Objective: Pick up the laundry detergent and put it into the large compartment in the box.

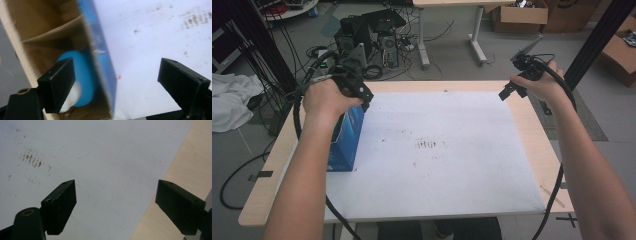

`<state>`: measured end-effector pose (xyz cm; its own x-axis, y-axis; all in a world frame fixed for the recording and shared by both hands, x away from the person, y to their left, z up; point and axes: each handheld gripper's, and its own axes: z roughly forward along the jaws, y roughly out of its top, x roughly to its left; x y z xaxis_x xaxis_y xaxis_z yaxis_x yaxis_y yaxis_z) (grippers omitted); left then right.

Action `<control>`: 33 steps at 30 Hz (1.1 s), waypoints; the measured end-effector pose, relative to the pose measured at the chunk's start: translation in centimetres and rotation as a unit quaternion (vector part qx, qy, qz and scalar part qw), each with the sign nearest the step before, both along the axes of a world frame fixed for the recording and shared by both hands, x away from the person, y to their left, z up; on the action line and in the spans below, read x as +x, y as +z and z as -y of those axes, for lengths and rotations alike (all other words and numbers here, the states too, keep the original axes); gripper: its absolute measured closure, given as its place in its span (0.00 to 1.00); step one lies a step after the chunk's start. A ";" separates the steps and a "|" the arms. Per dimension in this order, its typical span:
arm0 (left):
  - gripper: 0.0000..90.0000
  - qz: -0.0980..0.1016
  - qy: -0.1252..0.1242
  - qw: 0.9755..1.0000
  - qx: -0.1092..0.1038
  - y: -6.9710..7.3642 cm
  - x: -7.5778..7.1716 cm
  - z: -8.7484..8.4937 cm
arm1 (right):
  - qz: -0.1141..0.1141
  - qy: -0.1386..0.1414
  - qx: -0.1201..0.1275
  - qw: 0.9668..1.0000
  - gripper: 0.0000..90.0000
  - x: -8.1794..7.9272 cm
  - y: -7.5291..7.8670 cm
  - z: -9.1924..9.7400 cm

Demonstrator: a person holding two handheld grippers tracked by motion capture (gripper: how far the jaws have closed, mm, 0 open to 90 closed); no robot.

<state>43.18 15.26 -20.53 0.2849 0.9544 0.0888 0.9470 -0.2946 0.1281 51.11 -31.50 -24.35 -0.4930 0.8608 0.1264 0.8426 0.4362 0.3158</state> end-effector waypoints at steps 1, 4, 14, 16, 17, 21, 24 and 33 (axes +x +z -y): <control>0.16 0.002 -0.006 1.000 -0.001 0.0 0.0 0.6 | -0.001 0.000 0.000 1.000 0.19 0.0 0.0 -0.1; 0.16 0.002 -0.032 0.999 -0.004 -0.1 0.1 2.8 | -0.001 0.001 -0.001 1.000 0.19 0.1 0.0 -0.2; 0.10 -0.010 -0.105 0.994 -0.021 -2.1 0.4 8.4 | 0.001 0.003 -0.006 1.000 0.19 0.0 0.4 -0.5; 0.09 -0.012 -0.114 0.993 -0.028 -2.7 0.4 9.2 | 0.001 -0.001 -0.007 1.000 0.19 0.1 0.3 -0.5; 0.08 -0.013 -0.118 0.993 -0.027 -2.9 0.4 9.5 | -0.002 -0.001 -0.006 1.000 0.19 0.1 0.3 -0.6; 0.07 -0.018 -0.133 0.991 -0.028 -4.2 0.3 10.9 | -0.003 0.003 -0.008 1.000 0.19 0.1 0.2 -0.8; 0.06 -0.024 -0.144 0.989 -0.026 -4.9 0.2 11.8 | -0.003 0.004 -0.008 1.000 0.19 0.1 0.2 -0.9; 0.06 -0.029 -0.157 0.987 -0.026 -5.6 0.2 13.4 | -0.002 0.001 -0.007 1.000 0.19 -0.1 0.2 -0.5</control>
